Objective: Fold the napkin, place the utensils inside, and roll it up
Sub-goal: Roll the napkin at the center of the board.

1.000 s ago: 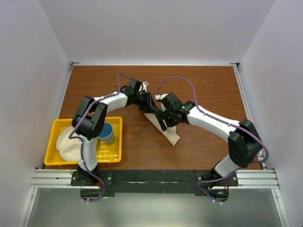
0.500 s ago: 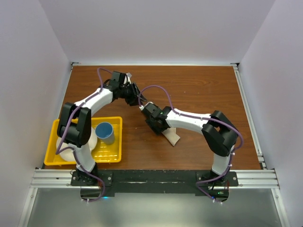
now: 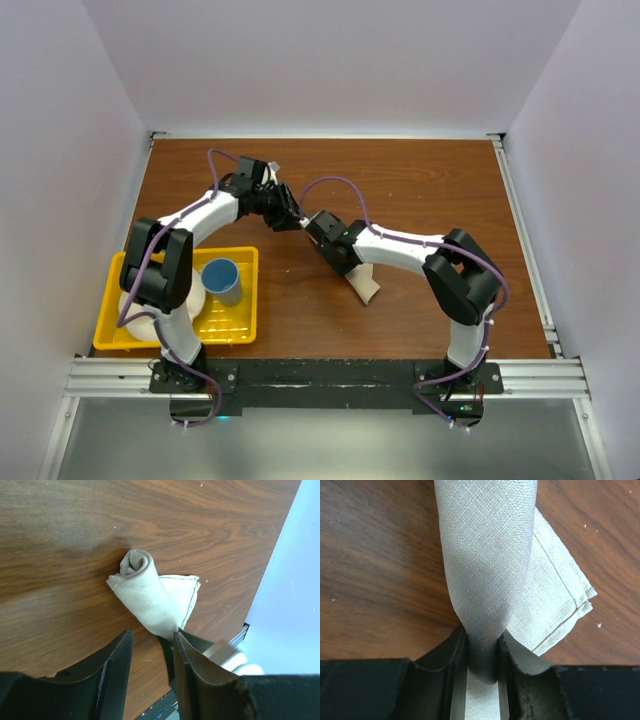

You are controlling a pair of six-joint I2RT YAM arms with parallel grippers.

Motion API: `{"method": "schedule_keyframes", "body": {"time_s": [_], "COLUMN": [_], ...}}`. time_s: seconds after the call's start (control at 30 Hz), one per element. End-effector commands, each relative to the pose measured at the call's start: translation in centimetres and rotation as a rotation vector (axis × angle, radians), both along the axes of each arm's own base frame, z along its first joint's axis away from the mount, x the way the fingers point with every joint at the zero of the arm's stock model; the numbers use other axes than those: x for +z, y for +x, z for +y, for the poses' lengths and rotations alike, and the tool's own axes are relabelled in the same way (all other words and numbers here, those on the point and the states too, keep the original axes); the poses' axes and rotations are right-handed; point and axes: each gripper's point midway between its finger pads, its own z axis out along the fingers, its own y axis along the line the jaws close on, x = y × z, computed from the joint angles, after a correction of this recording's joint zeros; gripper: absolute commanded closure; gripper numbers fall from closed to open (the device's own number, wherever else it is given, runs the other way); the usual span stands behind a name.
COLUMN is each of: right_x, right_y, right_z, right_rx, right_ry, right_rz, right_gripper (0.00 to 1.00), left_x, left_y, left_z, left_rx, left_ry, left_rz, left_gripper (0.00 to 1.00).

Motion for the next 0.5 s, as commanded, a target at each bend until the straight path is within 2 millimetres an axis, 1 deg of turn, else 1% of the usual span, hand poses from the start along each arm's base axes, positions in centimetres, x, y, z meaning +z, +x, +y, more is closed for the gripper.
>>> {"method": "schedule_keyframes", "body": {"time_s": [0.0, 0.07, 0.1, 0.13, 0.17, 0.2, 0.23, 0.27, 0.33, 0.37, 0.4, 0.43, 0.47], "right_x": [2.3, 3.2, 3.8, 3.9, 3.6, 4.3, 4.0, 3.7, 3.9, 2.7, 2.4, 2.1, 1.7], "right_y": [-0.4, -1.0, -1.7, -2.0, -1.7, -2.8, -3.2, -2.2, -2.9, -2.5, -2.4, -2.4, -1.9], "right_z": [3.2, 4.2, 4.9, 5.2, 4.8, 5.8, 5.7, 5.5, 5.6, 5.0, 4.7, 4.5, 3.9], "right_rx": [0.094, 0.109, 0.130, 0.135, 0.117, 0.157, 0.135, 0.114, 0.108, 0.074, 0.063, 0.057, 0.035], "right_ry": [0.278, 0.407, 0.522, 0.572, 0.610, 0.705, 0.742, 0.791, 0.881, 0.896, 0.905, 0.921, 0.931], "right_rz": [0.155, 0.257, 0.355, 0.402, 0.441, 0.525, 0.568, 0.574, 0.664, 0.698, 0.718, 0.744, 0.748], "right_gripper": [0.82, 0.82, 0.82, 0.83, 0.84, 0.86, 0.87, 0.87, 0.87, 0.87, 0.87, 0.87, 0.87], "left_x": [2.8, 3.0, 3.1, 2.9, 3.0, 2.8, 2.9, 2.9, 2.5, 2.4, 2.0, 2.0, 1.9], "left_y": [0.0, 0.1, 0.2, 0.2, 0.1, 0.1, -0.1, -0.1, -0.5, -0.7, -0.8, -1.1, -1.3], "left_z": [-0.4, -0.7, -0.9, -1.1, -1.3, -1.5, -2.0, -2.3, -3.5, -3.9, -4.3, -5.3, -5.8], "left_rx": [-0.046, -0.060, -0.066, -0.071, -0.082, -0.084, -0.097, -0.105, -0.126, -0.133, -0.135, -0.153, -0.159], "left_ry": [-0.032, -0.050, -0.058, -0.064, -0.075, -0.080, -0.092, -0.099, -0.114, -0.116, -0.119, -0.128, -0.134], "left_rz": [-0.095, -0.103, -0.105, -0.102, -0.102, -0.095, -0.097, -0.099, -0.084, -0.083, -0.069, -0.076, -0.073], "left_gripper": [0.58, 0.58, 0.58, 0.58, 0.59, 0.59, 0.59, 0.59, 0.59, 0.59, 0.59, 0.59, 0.59]}}
